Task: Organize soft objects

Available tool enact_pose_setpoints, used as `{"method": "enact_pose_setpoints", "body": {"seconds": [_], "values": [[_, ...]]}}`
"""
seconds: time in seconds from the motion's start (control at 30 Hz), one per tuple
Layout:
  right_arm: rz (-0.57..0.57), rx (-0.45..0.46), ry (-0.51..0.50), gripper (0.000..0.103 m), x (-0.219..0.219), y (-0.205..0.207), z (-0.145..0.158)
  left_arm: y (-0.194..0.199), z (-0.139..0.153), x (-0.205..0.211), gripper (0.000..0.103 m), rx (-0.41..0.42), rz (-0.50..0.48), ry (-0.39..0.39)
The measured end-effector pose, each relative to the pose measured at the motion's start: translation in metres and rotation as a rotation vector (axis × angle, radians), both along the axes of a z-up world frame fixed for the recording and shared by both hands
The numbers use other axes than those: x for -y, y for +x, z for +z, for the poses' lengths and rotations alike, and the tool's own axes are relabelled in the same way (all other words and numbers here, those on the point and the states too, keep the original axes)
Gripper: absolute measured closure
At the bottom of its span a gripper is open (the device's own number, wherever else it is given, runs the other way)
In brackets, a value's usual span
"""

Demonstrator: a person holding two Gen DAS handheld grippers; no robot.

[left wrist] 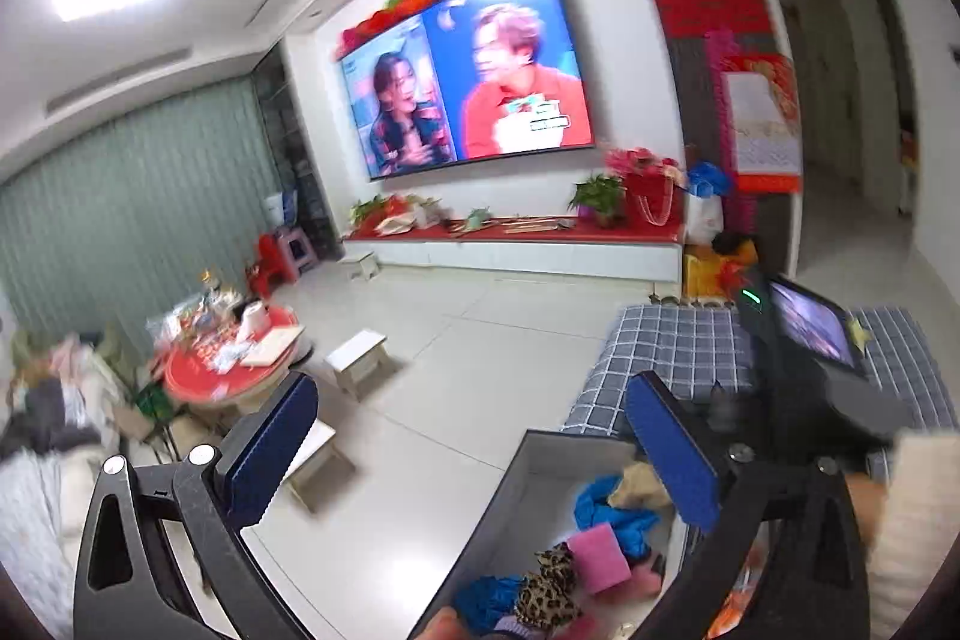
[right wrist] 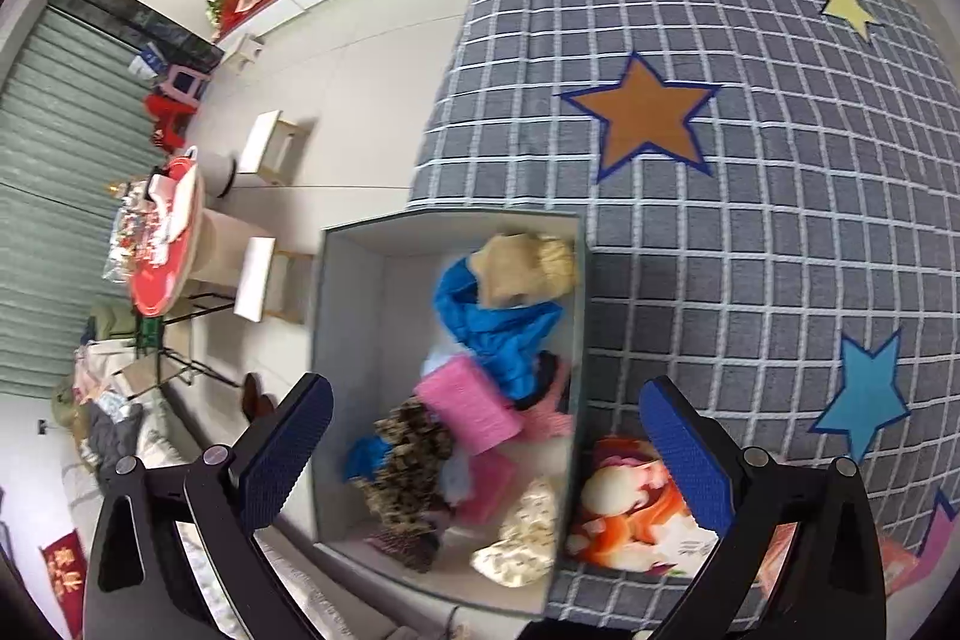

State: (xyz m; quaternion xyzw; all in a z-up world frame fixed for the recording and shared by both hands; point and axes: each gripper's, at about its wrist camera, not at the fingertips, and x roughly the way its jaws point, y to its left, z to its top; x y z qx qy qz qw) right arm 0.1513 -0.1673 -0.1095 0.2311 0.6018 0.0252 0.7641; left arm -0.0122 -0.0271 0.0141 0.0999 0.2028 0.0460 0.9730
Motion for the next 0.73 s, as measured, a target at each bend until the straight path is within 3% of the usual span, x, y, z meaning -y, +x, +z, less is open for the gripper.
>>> {"method": "enact_pose_setpoints", "body": {"seconds": [0.1,0.27,0.47,0.73], "values": [[0.006,0.008,0.033,0.000,-0.006,0.001,0.006,-0.005,-0.003,0.008,0.000,-0.057,-0.148,-0.045],[0.021,0.023,0.055,0.000,-0.012,0.002,0.012,-0.007,-0.003,0.015,0.000,-0.020,-0.145,-0.018],[-0.006,-0.011,0.100,0.000,-0.007,-0.002,0.006,-0.009,-0.003,0.014,0.000,-0.056,-0.162,-0.053],[0.005,-0.020,0.084,0.000,-0.009,-0.002,0.004,-0.010,-0.003,0.008,0.000,-0.112,-0.153,-0.100]]}}
